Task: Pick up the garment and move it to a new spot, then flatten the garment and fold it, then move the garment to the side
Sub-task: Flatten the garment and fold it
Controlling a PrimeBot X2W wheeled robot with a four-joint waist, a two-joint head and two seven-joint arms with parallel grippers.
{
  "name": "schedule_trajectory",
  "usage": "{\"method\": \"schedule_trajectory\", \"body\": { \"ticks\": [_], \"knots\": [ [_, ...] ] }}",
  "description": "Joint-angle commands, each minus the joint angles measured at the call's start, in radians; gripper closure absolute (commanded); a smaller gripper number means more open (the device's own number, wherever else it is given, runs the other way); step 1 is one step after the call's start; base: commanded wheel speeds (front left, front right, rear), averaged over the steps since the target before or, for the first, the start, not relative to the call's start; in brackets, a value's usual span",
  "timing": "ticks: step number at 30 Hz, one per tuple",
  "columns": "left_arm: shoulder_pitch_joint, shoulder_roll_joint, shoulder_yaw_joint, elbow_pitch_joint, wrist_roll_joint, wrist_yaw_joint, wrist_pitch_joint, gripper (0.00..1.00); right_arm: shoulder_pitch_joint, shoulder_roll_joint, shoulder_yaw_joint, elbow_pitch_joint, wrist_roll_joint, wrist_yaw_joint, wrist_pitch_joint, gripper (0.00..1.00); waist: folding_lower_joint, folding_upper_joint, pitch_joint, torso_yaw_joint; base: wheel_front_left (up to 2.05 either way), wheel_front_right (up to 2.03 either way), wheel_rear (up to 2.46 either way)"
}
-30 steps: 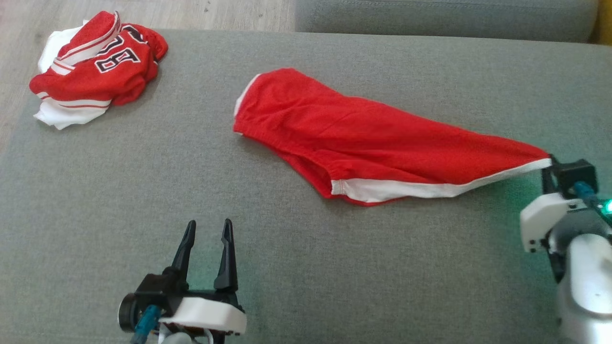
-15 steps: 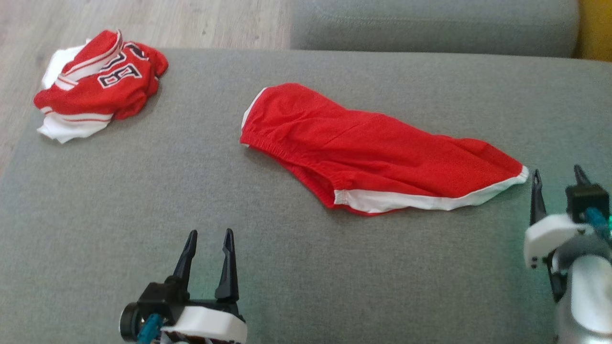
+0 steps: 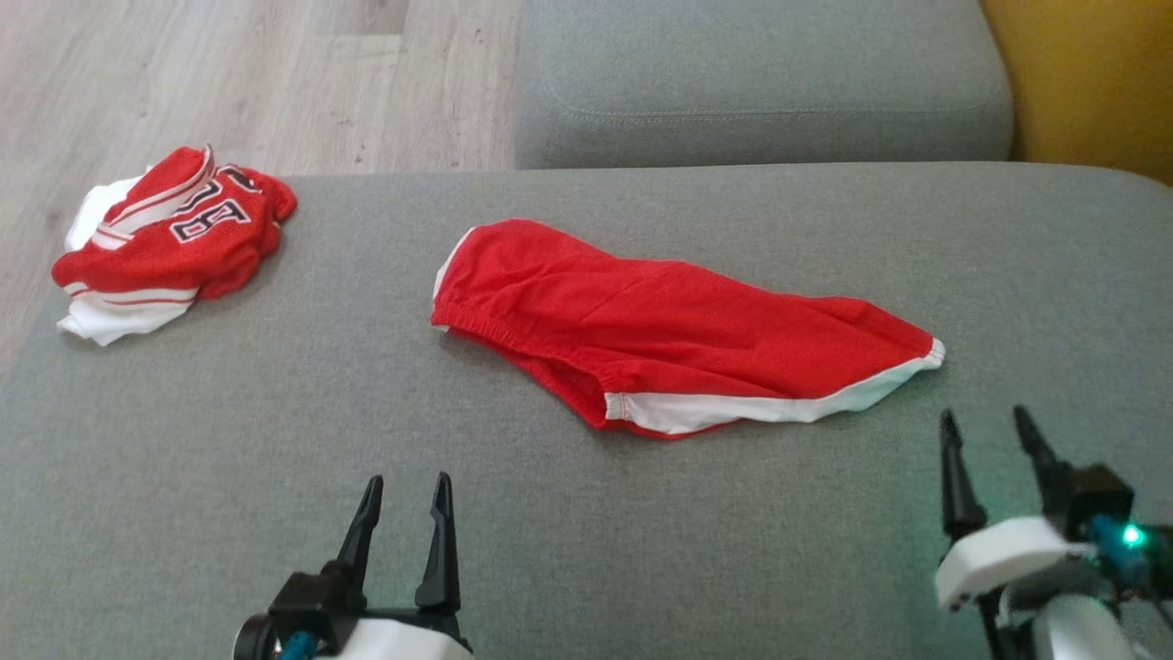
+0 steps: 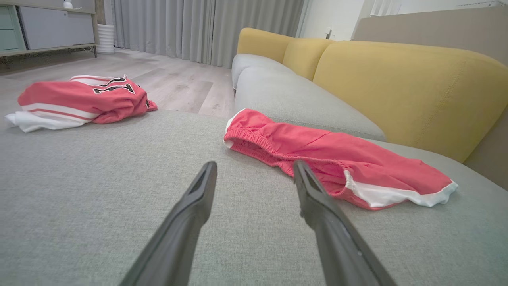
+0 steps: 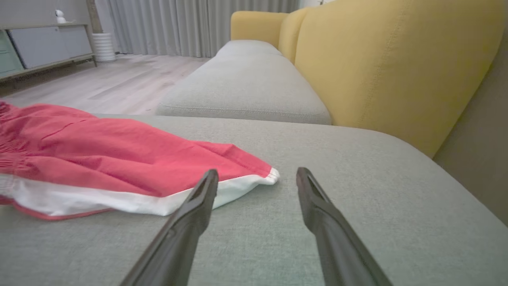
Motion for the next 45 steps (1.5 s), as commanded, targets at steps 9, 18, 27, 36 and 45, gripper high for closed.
{"method": "schedule_trajectory", "body": {
  "ticks": [9, 18, 27, 36, 45],
  "knots": [
    [-0.011, 0.004, 0.033, -0.009, -0.023, 0.017, 0.004, 0.00, 0.054, -0.006, 0.138, -0.115, 0.087, -0.001, -0.001, 0.00, 0.0001, -0.0001, -0.003, -0.001, 0.00, 0.00, 0.00],
    [-0.016, 0.011, 0.030, -0.002, -0.027, 0.024, 0.007, 0.00, 0.073, -0.006, 0.187, -0.144, 0.126, -0.001, 0.014, 0.00, 0.0001, -0.0001, 0.001, 0.009, 0.00, 0.00, 0.00],
    [-0.019, 0.020, 0.027, -0.007, -0.030, 0.029, 0.008, 0.00, 0.075, -0.006, 0.193, -0.153, 0.128, -0.001, 0.019, 0.00, 0.0001, -0.0001, 0.009, 0.006, 0.00, 0.00, 0.00],
    [-0.030, 0.026, 0.011, -0.010, -0.028, 0.031, 0.017, 0.00, 0.071, -0.006, 0.195, -0.157, 0.129, -0.001, 0.021, 0.00, 0.0001, -0.0001, 0.024, -0.001, 0.00, 0.00, 0.00],
    [-0.154, 0.024, -0.084, -0.007, 0.011, -0.020, 0.121, 0.00, 0.025, -0.006, 0.202, -0.190, 0.117, -0.001, 0.031, 0.00, 0.0001, -0.0001, 0.112, -0.047, 0.00, 0.00, 0.00]
  ]
}}
